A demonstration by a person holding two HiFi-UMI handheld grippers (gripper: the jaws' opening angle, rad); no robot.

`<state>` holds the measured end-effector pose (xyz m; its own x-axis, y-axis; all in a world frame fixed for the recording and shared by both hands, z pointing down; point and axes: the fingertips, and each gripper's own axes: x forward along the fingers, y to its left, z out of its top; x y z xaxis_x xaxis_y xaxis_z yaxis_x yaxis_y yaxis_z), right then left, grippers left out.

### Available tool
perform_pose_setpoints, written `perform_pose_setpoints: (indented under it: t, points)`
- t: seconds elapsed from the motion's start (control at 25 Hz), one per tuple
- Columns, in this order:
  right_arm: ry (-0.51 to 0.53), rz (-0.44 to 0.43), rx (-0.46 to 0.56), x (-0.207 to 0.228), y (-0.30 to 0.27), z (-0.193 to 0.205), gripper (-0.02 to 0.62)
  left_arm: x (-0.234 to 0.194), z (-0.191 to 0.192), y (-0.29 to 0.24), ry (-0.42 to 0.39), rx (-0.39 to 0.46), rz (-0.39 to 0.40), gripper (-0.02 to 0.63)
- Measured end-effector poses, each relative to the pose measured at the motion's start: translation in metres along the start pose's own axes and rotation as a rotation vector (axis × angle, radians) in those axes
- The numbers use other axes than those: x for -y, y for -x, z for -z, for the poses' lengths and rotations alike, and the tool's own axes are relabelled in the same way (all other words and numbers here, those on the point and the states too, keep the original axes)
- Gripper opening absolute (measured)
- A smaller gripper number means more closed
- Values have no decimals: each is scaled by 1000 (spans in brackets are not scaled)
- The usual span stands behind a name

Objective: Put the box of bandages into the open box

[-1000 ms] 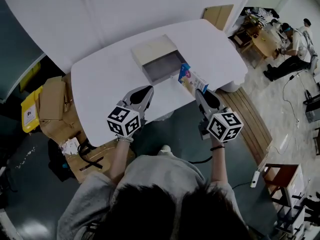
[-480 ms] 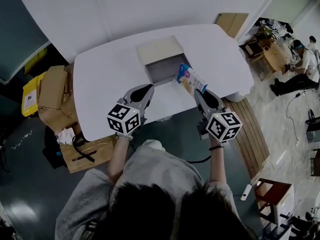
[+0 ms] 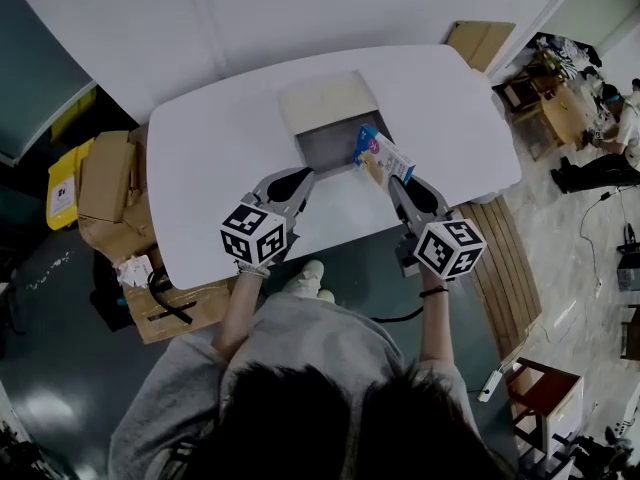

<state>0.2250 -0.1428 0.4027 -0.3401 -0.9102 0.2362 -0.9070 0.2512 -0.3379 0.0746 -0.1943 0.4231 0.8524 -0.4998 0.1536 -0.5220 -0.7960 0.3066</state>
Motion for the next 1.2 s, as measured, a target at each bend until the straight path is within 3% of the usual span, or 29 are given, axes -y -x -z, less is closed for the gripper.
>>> perform_pose_setpoints:
  t: [0.6,1.2]
  points:
    - [-111,-89,-162,32,-81,16,91,-49,24,-44,73,-96,23,-6]
    - [-211,-239,-382,53,-120,33,91,-62,35,-66,144,-114,-60,-7]
